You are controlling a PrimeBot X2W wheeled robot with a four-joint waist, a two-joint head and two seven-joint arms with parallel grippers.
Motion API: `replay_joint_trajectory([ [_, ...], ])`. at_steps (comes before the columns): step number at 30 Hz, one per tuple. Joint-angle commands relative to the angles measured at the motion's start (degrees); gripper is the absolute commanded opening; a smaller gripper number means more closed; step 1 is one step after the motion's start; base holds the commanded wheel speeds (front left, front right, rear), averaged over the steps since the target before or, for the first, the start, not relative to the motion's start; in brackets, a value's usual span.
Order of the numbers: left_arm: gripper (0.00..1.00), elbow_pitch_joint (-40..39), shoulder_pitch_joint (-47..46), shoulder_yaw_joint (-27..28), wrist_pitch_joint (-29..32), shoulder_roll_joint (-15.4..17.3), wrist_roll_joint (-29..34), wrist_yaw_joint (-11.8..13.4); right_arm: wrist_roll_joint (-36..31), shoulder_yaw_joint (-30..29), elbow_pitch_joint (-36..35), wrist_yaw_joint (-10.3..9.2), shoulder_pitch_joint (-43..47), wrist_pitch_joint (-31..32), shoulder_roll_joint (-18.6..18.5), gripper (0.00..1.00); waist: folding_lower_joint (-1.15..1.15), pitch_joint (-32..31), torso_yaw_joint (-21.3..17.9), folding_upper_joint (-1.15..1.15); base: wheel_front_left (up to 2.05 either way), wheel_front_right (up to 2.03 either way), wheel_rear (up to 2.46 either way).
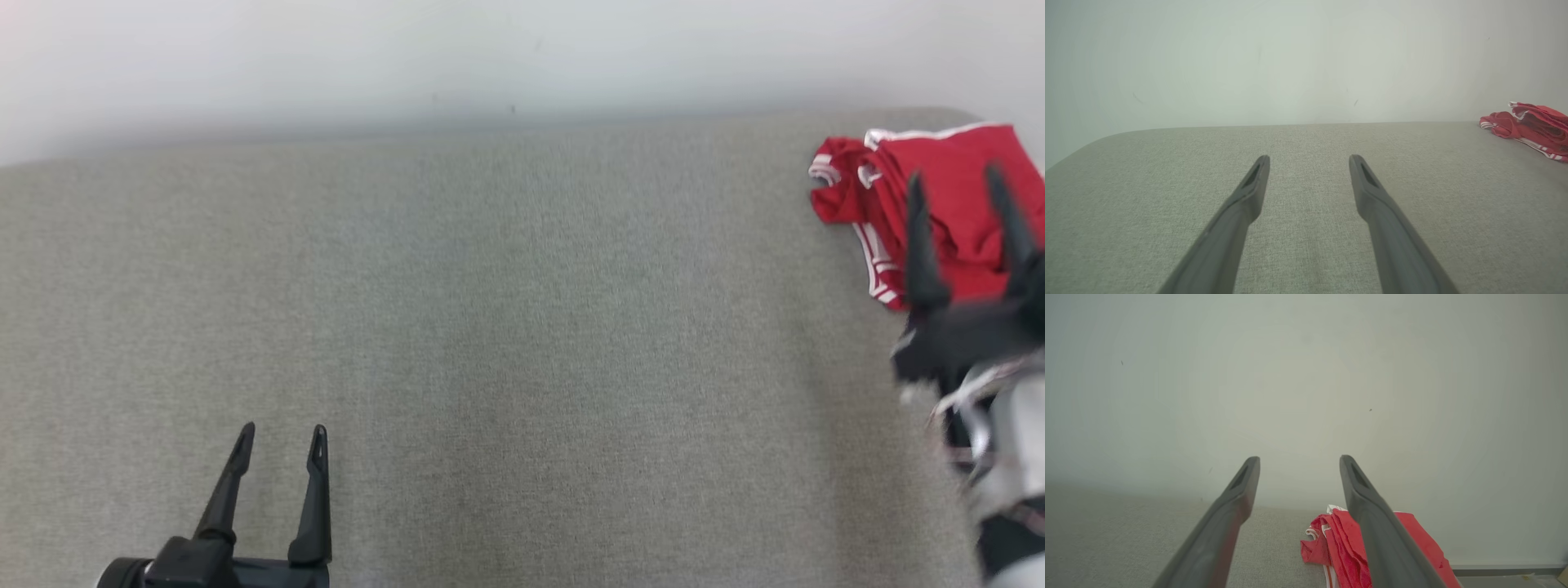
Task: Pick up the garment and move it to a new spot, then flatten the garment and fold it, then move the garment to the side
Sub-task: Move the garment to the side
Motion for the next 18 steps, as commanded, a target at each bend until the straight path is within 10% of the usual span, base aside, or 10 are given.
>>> replay_joint_trajectory([
  [1,1.00,0.3,0.7,-0.2,-0.2,-0.3,-0.1,0.1,-0.9,-0.9,-1.1,-0.11,3.2,0.0,1.7,1.00,0.02,-3.3,1.0,0.02,0.00,0.00,0.00],
  [18,1.00,5.2,4.4,0.8,-0.2,-1.2,2.2,0.2,-2.2,-3.6,-15.7,-0.11,33.4,0.0,14.2,1.00,0.02,-10.3,4.1,0.02,0.00,0.00,0.00],
])
